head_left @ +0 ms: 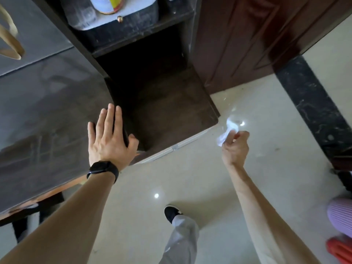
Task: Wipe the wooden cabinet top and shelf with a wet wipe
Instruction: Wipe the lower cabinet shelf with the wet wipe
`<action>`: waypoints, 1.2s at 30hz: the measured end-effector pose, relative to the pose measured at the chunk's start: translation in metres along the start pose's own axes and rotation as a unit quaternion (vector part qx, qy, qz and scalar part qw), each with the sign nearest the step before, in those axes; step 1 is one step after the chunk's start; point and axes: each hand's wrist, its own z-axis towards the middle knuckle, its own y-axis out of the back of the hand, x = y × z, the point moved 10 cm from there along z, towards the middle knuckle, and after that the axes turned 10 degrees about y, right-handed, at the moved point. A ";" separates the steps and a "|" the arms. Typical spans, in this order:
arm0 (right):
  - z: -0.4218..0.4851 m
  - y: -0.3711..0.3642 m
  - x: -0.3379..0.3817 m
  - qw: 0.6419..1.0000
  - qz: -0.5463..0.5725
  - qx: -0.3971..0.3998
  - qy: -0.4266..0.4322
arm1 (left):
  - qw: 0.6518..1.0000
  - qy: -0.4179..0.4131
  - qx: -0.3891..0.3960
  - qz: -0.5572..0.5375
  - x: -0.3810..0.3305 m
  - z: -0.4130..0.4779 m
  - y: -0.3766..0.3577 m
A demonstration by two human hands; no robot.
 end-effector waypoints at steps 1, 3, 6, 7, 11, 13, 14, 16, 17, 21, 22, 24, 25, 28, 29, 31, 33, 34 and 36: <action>0.001 0.004 0.003 1.000 0.012 -0.003 0.008 | 1.000 0.000 -0.004 -0.001 0.000 0.000 0.000; 0.007 0.005 0.012 0.999 0.009 0.005 0.045 | 1.000 -0.003 -0.008 0.003 0.001 0.000 -0.002; 0.022 0.001 0.026 0.996 0.005 0.016 0.093 | 1.000 -0.008 -0.015 0.009 0.001 0.001 -0.003; 0.026 -0.005 0.030 0.994 0.008 0.033 0.100 | 1.000 -0.008 -0.017 0.007 0.001 0.001 -0.002; 0.037 -0.031 0.052 0.979 -0.031 0.109 0.167 | 1.000 -0.011 -0.025 -0.010 -0.003 -0.002 0.004; 0.042 -0.042 0.060 0.968 -0.080 0.142 0.191 | 1.000 -0.013 -0.025 -0.010 -0.004 -0.003 0.006; 0.042 -0.047 0.065 0.960 -0.109 0.156 0.208 | 1.000 -0.014 -0.025 -0.009 -0.004 -0.003 0.006; 0.039 -0.053 0.072 0.940 -0.161 0.172 0.247 | 0.999 -0.015 -0.027 -0.006 -0.003 -0.003 0.005; 0.036 -0.055 0.074 0.931 -0.180 0.174 0.267 | 0.999 -0.015 -0.029 -0.005 -0.003 -0.003 0.005; 0.041 -0.056 0.077 0.924 -0.185 0.165 0.291 | 0.999 -0.014 -0.039 -0.002 -0.003 -0.003 0.003; 0.047 -0.059 0.079 0.928 -0.179 0.164 0.284 | 0.999 -0.014 -0.040 -0.004 -0.003 -0.003 0.003; 0.061 -0.070 0.092 0.925 -0.184 0.165 0.290 | 0.999 -0.016 -0.044 -0.009 -0.004 -0.003 0.004; 0.066 -0.078 0.101 0.919 -0.184 0.172 0.303 | 0.999 -0.017 -0.044 -0.010 -0.004 -0.003 0.005; 0.074 -0.104 0.134 0.887 -0.173 0.202 0.377 | 0.999 -0.017 -0.041 -0.016 -0.003 -0.004 0.004; 0.075 -0.109 0.142 0.876 -0.181 0.205 0.398 | 0.999 -0.017 -0.042 -0.015 -0.003 -0.004 0.003; 0.076 -0.113 0.146 0.862 -0.204 0.195 0.421 | 0.999 -0.019 -0.042 -0.012 -0.003 -0.003 0.002; 0.071 -0.102 0.135 0.873 -0.215 0.176 0.401 | 0.999 -0.019 -0.040 -0.010 -0.003 -0.003 0.003; 0.067 -0.096 0.127 0.878 -0.223 0.178 0.384 | 0.999 -0.016 -0.037 -0.008 -0.002 -0.002 0.002; 0.052 -0.084 0.106 0.872 -0.254 0.210 0.362 | 1.000 -0.010 -0.027 -0.005 -0.002 -0.003 0.002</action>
